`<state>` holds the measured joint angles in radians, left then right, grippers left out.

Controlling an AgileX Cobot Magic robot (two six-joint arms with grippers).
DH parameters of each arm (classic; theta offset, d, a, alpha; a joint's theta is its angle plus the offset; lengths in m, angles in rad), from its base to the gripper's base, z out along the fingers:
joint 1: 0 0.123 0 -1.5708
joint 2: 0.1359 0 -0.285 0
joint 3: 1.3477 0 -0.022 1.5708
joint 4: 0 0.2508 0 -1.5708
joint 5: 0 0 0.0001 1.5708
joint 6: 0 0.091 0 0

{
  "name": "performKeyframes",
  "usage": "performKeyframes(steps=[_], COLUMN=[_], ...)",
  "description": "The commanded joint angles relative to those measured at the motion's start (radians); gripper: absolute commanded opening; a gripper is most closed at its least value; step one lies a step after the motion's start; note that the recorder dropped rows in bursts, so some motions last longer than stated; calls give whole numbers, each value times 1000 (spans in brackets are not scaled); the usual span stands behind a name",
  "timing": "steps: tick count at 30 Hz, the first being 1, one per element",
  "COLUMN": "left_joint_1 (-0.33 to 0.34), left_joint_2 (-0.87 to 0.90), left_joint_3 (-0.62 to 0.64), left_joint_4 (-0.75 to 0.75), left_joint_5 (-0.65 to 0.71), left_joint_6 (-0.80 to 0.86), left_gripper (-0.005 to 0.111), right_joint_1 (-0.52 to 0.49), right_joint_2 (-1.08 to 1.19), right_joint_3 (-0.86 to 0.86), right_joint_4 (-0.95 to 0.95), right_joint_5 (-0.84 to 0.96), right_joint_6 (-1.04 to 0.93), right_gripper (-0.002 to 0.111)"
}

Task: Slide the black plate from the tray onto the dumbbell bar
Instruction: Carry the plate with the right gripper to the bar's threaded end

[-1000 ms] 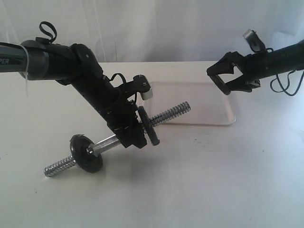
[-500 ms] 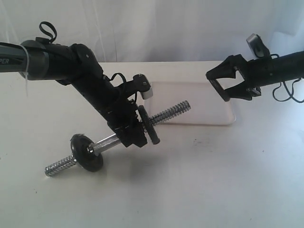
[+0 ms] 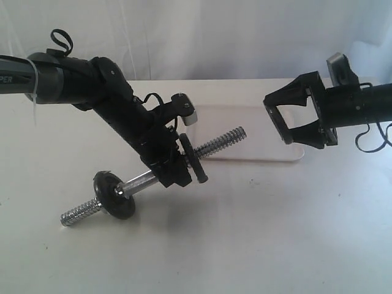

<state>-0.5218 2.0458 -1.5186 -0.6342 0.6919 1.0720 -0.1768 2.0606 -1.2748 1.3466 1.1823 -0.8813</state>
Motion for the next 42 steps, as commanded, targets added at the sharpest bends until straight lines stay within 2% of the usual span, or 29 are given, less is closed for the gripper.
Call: performKeyframes(steps=[1,9,24,42], left_joint_1=[1,1,1,1], left_joint_2=[-69,-69,-69,-69], left_joint_3=[-17,-17,-17,-17], left_joint_4=[-118,-120,-126,-126], left_joint_5=[14,16,14,7], left_joint_6=[5,5,5,5], left_gripper=[0,0,0,0], right_joint_1=[19,85,144,147], right_joint_2=[-23,-23,-23,-23], right_joint_3=[19,19,19,44], right_joint_4=[83,119,95,76], right_joint_5=[39,39,39,39], right_joint_6=[-13,-13,-10,-5], right_gripper=[0,0,0,0])
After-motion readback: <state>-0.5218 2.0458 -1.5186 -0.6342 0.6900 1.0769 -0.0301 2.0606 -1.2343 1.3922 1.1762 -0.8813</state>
